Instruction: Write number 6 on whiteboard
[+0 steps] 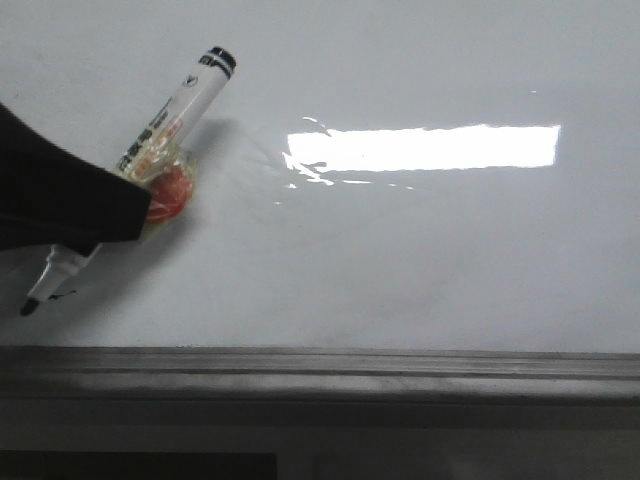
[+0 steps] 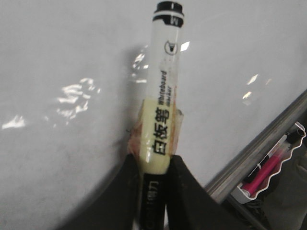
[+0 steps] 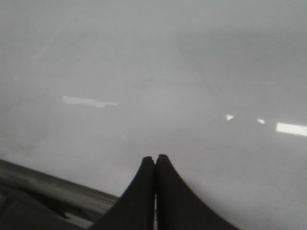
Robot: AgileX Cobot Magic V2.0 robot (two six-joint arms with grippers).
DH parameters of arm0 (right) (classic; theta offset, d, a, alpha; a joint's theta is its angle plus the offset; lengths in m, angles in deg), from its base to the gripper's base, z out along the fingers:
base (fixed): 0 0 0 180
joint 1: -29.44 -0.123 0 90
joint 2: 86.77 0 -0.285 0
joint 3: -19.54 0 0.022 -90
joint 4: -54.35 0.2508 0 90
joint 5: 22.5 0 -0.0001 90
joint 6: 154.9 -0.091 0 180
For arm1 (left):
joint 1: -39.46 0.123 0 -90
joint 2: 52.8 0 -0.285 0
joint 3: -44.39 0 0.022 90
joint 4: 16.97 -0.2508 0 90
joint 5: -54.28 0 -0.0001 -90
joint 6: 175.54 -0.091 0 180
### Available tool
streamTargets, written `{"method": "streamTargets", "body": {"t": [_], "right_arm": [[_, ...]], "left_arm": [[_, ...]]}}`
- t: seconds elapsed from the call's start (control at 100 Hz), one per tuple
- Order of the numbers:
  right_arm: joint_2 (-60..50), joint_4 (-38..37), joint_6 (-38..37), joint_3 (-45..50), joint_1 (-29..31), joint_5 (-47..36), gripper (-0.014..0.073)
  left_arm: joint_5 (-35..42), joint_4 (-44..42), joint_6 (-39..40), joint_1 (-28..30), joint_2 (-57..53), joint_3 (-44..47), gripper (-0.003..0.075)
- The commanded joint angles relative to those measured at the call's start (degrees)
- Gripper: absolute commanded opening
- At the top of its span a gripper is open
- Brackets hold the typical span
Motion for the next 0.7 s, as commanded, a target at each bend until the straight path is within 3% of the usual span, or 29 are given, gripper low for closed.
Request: {"method": "streamTargets", "body": {"t": [0.0, 0.24, 0.31, 0.43, 0.48, 0.69], "right_arm": [[3.44, 0.22, 0.90, -2.96, -3.62, -3.79, -0.0064], [14.20, 0.25, 3.07, -7.02, -17.33, -6.53, -0.0032], [17.41, 0.62, 3.07, -8.59, -22.40, -9.92, 0.0074], [22.98, 0.89, 2.96, -11.79, -29.60, -15.62, 0.0381], [25.61, 1.84, 2.96, -13.52, -31.46, -16.93, 0.0458], [33.14, 6.41, 2.87, -19.61, -32.54, -17.47, 0.0454]], "left_arm": [[2.67, -5.85, 0.06, -1.27, -0.81, -3.25, -0.0019], [3.31, -18.96, 0.06, -7.10, -0.81, -3.52, -0.0019], [3.45, -20.38, 0.06, -8.05, -0.81, -3.52, -0.0019], [4.41, -21.46, 0.06, -9.29, -0.81, -3.52, -0.0019], [5.61, -21.58, 0.06, -10.08, -0.81, -3.52, -0.0019], [7.34, -21.58, 0.06, -11.64, -0.81, -3.42, -0.0019]]}}
